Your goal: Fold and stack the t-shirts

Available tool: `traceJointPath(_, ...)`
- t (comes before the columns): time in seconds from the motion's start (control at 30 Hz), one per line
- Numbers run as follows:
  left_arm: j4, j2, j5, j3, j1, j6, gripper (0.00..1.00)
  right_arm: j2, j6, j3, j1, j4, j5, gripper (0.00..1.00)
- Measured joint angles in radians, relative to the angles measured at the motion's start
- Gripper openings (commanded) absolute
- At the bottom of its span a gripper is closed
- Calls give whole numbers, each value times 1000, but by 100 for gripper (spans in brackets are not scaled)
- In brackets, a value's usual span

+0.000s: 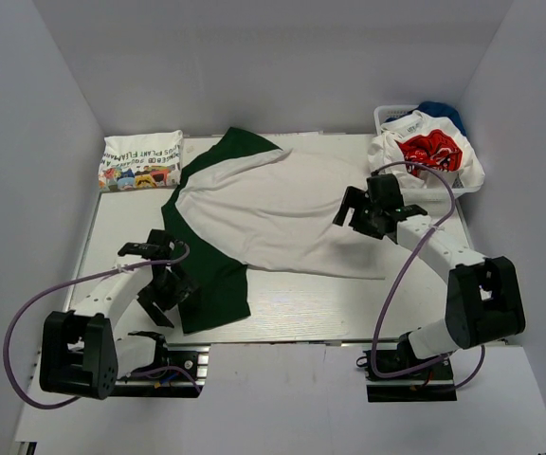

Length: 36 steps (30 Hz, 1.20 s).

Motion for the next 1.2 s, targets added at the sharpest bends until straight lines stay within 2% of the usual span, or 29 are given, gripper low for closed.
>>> traceJointPath(0.13,33,38,17,-63,-3,-25,57,-11,23,-5,-21,4,2,90)
traceJointPath(0.23,74,47,43,-106,-6,-36,46,-12,40,-9,-37,2,2,90)
traceJointPath(0.3,98,46,72,-124,-6,-43,20,-22,51,-27,-47,3,2,90)
traceJointPath(0.33,109,44,89,-127,-6,-45,0,-29,57,-40,-51,3,1,90)
traceJointPath(0.53,141,54,157,-137,-6,-26,0,-150,93,-167,-72,-54,25,90)
traceJointPath(0.77,154,-6,164,-137,-6,15,0,-315,130,-306,-82,-169,88,90)
traceJointPath(0.83,154,-26,166,-137,-6,24,0,-305,137,-337,-89,-176,91,88)
traceJointPath(0.87,154,-32,167,-137,-6,26,0,-290,142,-347,-92,-177,90,82)
traceJointPath(0.93,154,-33,168,-137,-6,34,0,-244,145,-354,-96,-171,82,78)
traceJointPath(0.97,154,-33,169,-137,-6,37,0,-225,147,-346,-99,-161,78,74)
traceJointPath(1.03,151,-37,172,-137,-6,41,0,-195,145,-339,-104,-115,68,51)
traceJointPath(1.07,147,-42,173,-137,-6,44,0,-179,145,-333,-106,-100,59,31)
traceJointPath(1.1,142,-50,177,-137,-6,49,0,-167,138,-333,-110,-80,56,21)
traceJointPath(1.13,135,-60,183,-137,-6,55,0,-151,144,-334,-111,-72,48,5)
traceJointPath(1.17,122,-73,196,-135,-6,63,0,-146,146,-336,-113,-64,47,0)
traceJointPath(1.2,111,-89,212,-135,-6,74,0,-151,151,-341,-117,-61,40,0)
